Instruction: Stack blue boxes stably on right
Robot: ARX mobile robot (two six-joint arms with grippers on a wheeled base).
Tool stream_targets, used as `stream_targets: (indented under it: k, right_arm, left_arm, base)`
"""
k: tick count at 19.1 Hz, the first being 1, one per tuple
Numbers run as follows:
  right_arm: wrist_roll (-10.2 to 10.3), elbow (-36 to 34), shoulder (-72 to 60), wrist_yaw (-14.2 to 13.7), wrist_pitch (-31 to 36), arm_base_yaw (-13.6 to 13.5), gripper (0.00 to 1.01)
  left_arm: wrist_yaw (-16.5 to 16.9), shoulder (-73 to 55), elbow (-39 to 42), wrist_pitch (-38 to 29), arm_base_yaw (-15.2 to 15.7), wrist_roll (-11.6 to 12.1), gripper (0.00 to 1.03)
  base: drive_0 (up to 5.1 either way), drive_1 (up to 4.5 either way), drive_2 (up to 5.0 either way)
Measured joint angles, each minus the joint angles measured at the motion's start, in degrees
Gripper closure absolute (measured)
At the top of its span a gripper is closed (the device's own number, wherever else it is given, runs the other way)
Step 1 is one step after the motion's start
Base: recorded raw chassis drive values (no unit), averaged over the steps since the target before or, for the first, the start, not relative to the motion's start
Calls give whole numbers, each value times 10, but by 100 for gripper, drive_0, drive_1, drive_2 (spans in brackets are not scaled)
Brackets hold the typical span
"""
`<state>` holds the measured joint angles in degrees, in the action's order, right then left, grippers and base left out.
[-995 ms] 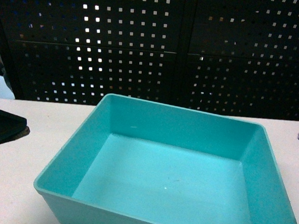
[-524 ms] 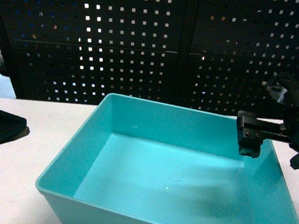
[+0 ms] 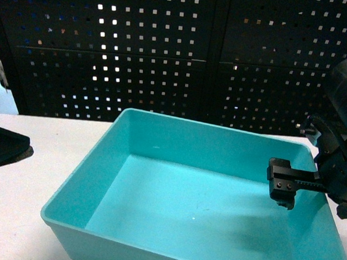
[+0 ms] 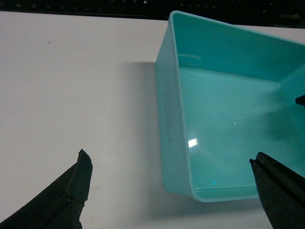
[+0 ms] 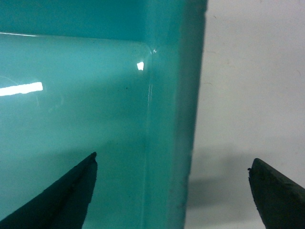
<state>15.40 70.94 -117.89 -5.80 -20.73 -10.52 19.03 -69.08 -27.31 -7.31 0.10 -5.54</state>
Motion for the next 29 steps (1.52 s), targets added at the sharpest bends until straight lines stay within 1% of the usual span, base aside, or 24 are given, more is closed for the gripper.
stream_targets:
  k: [1,3,5,7,8,9,13,16,17,21,22,26,29]
  right_arm:
    - [1,-2,-4,-1,8,-1,9]
    - [0,-4,-5,4,20,-6,31]
    - [0,-6,-5,5,24,-8,51]
    - [-5,-6,-5,5,30,-8,69]
    - [-12,-7,-5,4,42,-11,80]
    - [-28,-12,-5,8,54,-14,100]
    - [-36,-26,0,23,66,-14,99]
    - [-49,-49,14,34,75,-15,99]
    - [-64,-84,33,47,92,-24,99]
    - [-85,-116,48,60,113,-50,99]
    - [-89,-117,49,59,115,-52,99]
    - [-86,-113,49,57,106,-49,99]
    - [-70,-109,49,56,97,-48,99]
  left_arm:
    - [0,0,0,0,0,0,5]
    - [0,0,0,0,0,0,5]
    - [0,0,0,0,0,0,5]
    - [0,0,0,0,0,0,5]
    - [0,0,0,0,0,0,5]
    - [0,0,0,0,0,0,5]
    - [0,0,0,0,0,0,5]
    - [0,0,0,0,0,0,5]
    - [0,0,0,0,0,0,5]
    - [0,0,0,0,0,0,5]
    - [0,0,0,0,0,0,5]
    - [0,0,0,0,0,0,5]
    - [0,0,0,0,0,0,5]
  base:
    - [0,0,0]
    - [0,0,0]
    - [0,0,0]
    - [0,0,0]
    - [0,0,0]
    - [0,0,0]
    - [0,0,0]
    - [0,0,0]
    - [0,0,0]
    - [0,0,0]
    - [0,0,0]
    - [0,0,0]
    - [0,0,0]
